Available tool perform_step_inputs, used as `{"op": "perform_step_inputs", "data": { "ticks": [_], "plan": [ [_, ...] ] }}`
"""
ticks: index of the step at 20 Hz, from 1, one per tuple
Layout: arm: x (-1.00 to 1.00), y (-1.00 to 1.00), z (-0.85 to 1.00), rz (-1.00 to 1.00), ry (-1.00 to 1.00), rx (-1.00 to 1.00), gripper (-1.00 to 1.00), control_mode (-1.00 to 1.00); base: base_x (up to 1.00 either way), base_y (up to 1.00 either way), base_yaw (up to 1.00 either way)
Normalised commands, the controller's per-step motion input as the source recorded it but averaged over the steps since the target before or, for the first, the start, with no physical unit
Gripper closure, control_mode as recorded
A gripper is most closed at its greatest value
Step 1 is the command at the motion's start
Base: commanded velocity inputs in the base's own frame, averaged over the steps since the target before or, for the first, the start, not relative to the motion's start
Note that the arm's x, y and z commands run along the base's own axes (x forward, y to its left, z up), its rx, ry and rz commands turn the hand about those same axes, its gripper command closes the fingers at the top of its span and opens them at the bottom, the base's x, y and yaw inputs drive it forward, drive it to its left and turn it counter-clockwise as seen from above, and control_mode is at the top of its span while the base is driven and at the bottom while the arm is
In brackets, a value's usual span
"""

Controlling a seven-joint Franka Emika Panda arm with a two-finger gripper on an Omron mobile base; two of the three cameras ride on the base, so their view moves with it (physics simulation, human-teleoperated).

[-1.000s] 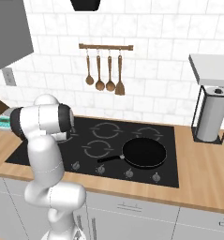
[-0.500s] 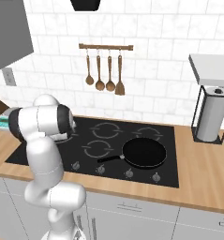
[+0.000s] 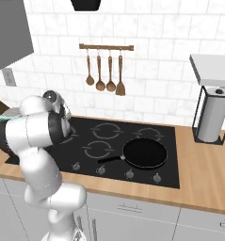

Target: Pick the kettle from the counter and place it on a stove burner. Then turn the burner on.

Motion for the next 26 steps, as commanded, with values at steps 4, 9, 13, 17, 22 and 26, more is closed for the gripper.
{"op": "perform_step_inputs", "data": {
  "ticks": [4, 9, 13, 17, 22, 26],
  "plan": [
    [-0.85, 0.00, 0.95, 0.02, 0.28, -0.06, -1.00, -1.00, 0.00, 0.00, 0.00],
    [-1.00, 0.00, 0.03, 0.28, 0.28, -0.25, -1.00, -1.00, 0.00, 0.00, 0.00],
    [-1.00, 0.23, -0.50, 0.42, 0.19, -0.33, -1.00, -1.00, 0.00, 0.00, 0.00],
    [-0.79, 0.56, -0.31, 0.29, 0.08, -0.26, -1.00, -1.00, 0.00, 0.00, 0.00],
    [-0.47, 0.29, -0.17, 0.23, 0.07, -0.10, -1.00, -1.00, 0.00, 0.00, 0.00],
    [-0.42, 0.25, -0.21, 0.20, 0.03, -0.07, -1.00, -1.00, 0.00, 0.00, 0.00]
  ]
}}
